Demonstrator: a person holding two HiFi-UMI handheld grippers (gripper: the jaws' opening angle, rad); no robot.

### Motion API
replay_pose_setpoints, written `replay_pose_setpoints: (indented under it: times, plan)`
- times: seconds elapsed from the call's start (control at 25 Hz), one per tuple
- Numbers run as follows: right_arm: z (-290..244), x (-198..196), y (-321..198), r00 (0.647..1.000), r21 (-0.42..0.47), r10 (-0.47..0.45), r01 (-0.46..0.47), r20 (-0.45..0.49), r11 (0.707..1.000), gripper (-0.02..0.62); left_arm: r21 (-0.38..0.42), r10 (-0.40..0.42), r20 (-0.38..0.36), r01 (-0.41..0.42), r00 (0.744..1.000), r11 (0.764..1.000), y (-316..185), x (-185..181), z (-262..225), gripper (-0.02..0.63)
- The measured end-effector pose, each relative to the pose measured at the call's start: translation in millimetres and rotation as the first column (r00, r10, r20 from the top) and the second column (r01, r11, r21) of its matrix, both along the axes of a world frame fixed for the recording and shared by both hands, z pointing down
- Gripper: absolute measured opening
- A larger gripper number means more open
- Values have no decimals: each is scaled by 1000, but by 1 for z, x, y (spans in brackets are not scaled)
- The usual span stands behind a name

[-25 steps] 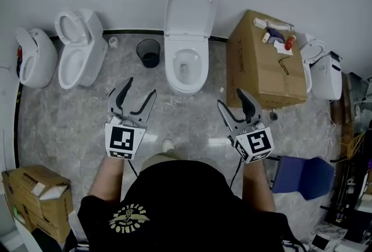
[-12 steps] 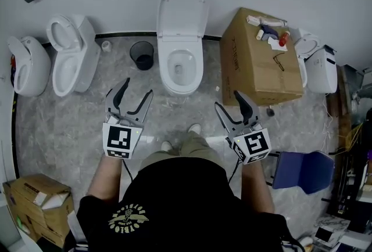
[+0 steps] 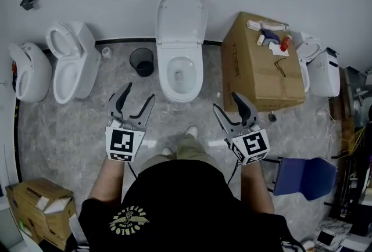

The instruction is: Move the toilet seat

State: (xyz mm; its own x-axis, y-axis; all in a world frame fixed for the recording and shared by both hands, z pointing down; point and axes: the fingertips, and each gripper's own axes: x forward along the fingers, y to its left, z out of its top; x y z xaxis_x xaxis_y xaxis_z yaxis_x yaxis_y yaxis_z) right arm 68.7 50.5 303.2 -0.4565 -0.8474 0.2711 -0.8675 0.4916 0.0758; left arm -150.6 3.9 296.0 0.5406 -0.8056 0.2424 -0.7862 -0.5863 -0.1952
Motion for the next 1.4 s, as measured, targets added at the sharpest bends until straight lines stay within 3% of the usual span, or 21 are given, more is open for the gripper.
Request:
replay_pose_setpoints:
  times: [0.76, 1.4]
  plan:
    - [18, 37, -114, 997, -28, -72, 73, 34, 997, 264, -28, -47, 34, 48, 998, 998, -99, 47, 13, 275]
    - [23, 98, -202, 986, -21, -160, 161, 51, 987, 264, -13, -169, 57, 170, 984, 985, -170, 90, 19, 275]
